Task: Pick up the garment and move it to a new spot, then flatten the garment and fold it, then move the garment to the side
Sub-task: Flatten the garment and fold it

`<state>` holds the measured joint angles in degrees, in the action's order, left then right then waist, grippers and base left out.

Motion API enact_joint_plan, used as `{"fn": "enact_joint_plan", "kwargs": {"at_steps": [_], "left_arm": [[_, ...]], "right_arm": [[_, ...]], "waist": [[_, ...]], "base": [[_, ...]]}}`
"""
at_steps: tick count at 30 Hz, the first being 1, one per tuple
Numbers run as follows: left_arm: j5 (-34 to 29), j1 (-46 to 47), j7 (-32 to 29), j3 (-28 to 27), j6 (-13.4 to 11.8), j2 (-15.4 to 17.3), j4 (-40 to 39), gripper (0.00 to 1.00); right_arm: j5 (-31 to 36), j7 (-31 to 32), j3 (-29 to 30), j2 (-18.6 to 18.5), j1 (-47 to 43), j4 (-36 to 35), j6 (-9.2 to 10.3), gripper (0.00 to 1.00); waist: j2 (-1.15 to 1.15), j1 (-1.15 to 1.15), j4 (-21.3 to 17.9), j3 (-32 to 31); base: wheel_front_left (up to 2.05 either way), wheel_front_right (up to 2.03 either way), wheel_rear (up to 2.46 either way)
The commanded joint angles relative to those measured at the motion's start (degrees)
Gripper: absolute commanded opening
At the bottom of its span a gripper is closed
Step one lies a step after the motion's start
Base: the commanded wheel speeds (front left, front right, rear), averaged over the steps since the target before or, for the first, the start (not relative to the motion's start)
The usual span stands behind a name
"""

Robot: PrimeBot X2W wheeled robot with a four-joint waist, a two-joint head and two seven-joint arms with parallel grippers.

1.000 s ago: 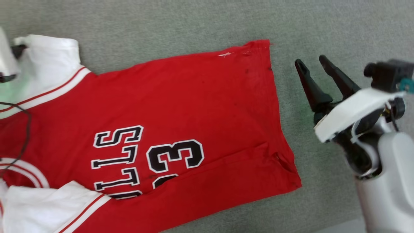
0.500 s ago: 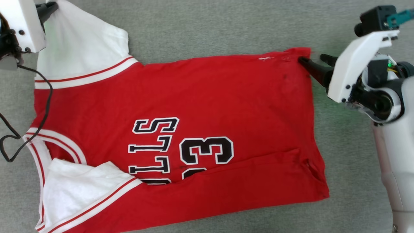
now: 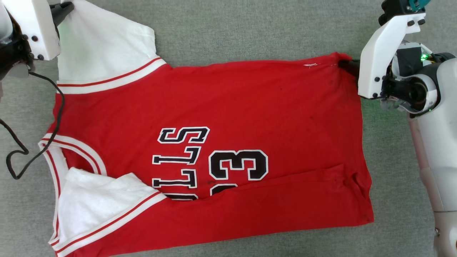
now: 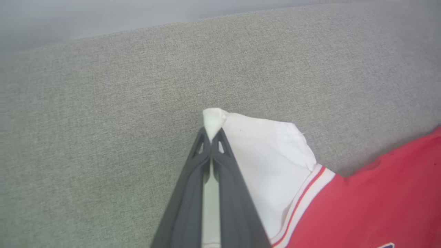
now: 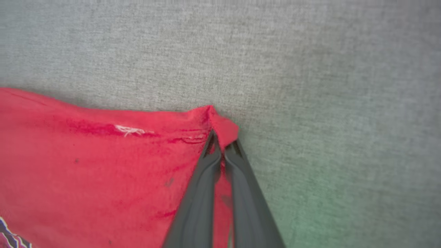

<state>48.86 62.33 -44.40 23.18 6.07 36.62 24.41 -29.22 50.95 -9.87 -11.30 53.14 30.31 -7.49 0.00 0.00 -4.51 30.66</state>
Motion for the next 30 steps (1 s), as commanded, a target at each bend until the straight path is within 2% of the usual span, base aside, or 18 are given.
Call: {"fn": "enact_joint_plan", "kwargs": {"at_steps": [1, 7, 11, 15, 18, 24, 30], "left_arm": [[0.4, -1.0, 0.9, -0.5, 0.3, 0.0, 0.3, 0.00], [2.3, -5.5, 5.5, -1.8, 0.7, 0.3, -0.4, 0.00], [3.9, -13.3, 10.2, -3.0, 0.8, 0.9, -3.3, 0.00], [5.6, -22.1, 14.6, -5.1, -0.3, 1.4, -6.1, 0.00], [6.5, -30.1, 17.4, -5.9, -1.7, 1.3, -8.1, 0.00], [10.0, -45.8, 22.4, -8.1, -4.6, -0.8, -10.3, 0.00], [12.9, -56.2, 24.9, -9.0, -6.3, -3.2, -12.0, 0.00]], "right_arm": [[-0.4, -0.8, -0.9, 0.3, -0.3, 0.0, 0.00, 0.00], [-1.7, -5.3, -0.6, -2.5, -3.3, -4.7, 0.01, 0.00], [-2.7, -7.4, 0.4, -4.7, -9.9, -10.2, 0.01, 0.00], [-3.1, -8.4, 1.9, -5.7, -17.1, -14.1, 0.01, 0.00], [-3.7, -9.3, 3.0, -5.5, -22.8, -16.3, 0.01, 0.00], [-4.8, -11.0, 4.8, -4.1, -33.4, -17.7, 0.01, 0.00], [-5.2, -13.2, 6.3, -2.9, -41.8, -16.7, 0.01, 0.00]], "waist": [[0.00, 0.00, 0.3, -1.0], [0.00, 0.00, 1.1, -6.5], [0.00, 0.00, 2.2, -11.5], [0.00, 0.00, 3.0, -14.8], [0.00, 0.00, 3.4, -17.1], [0.00, 0.00, 3.3, -20.6], [0.00, 0.00, 3.6, -22.5]], "base": [[0.00, 0.00, 0.00], [0.00, 0.00, 0.00], [0.00, 0.00, 0.00], [0.00, 0.00, 0.00], [0.00, 0.00, 0.00], [0.00, 0.00, 0.00], [0.00, 0.00, 0.00]]}}
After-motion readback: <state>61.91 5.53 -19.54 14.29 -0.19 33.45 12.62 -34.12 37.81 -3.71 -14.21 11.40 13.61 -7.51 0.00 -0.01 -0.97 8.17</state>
